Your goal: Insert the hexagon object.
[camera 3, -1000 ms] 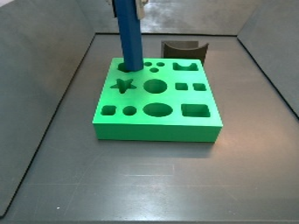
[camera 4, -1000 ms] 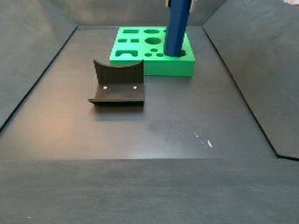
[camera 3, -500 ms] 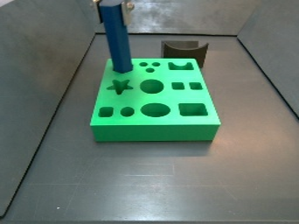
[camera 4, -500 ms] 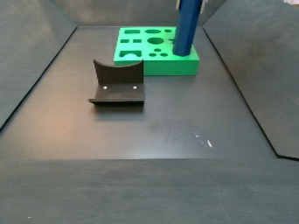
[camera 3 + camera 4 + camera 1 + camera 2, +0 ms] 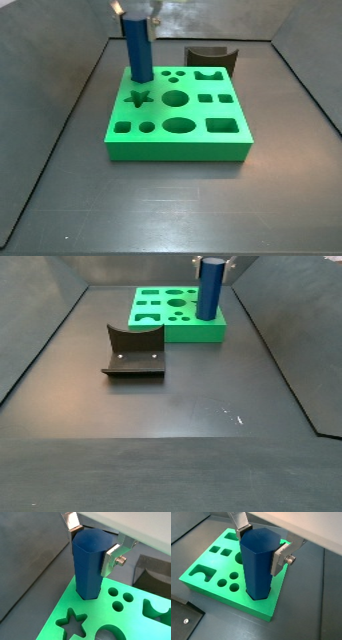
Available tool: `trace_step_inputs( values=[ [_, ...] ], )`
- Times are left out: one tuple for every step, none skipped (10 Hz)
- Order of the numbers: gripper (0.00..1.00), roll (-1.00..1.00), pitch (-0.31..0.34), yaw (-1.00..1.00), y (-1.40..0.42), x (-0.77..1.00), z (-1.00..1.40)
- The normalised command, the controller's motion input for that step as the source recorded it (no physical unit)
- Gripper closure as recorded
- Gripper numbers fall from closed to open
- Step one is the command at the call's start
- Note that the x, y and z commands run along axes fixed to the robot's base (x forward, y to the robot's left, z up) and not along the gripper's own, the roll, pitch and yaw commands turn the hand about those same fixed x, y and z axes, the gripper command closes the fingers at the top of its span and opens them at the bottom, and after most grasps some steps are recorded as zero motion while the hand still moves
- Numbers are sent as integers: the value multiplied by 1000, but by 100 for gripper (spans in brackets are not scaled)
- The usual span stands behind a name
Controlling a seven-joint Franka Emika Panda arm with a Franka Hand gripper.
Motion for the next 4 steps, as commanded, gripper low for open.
trace_step_inputs(
  values=[
    [100, 0, 206, -97, 0, 246, -217],
    [100, 0, 220, -97, -31, 243, -197],
    [100, 0, 91, -49, -11, 123, -91],
    [100, 0, 0, 0, 0, 0, 0]
  ],
)
